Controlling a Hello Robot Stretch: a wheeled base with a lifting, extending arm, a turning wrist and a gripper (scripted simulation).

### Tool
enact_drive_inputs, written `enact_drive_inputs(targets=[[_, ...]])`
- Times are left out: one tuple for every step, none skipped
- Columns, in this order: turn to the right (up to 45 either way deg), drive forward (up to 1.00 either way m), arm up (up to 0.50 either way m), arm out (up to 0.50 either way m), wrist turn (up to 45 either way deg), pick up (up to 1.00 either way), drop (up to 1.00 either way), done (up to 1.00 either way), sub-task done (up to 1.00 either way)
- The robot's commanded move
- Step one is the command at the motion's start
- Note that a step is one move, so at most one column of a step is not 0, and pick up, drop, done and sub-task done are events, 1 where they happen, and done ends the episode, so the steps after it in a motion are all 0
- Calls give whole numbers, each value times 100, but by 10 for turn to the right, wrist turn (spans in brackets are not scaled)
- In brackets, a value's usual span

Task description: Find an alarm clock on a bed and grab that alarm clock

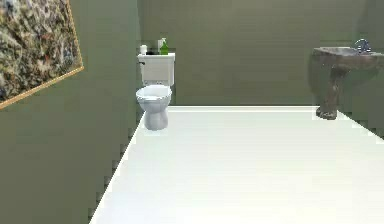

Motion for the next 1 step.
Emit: enact_drive_inputs(targets=[[450,0,0,0,0,0,0,0,0]])
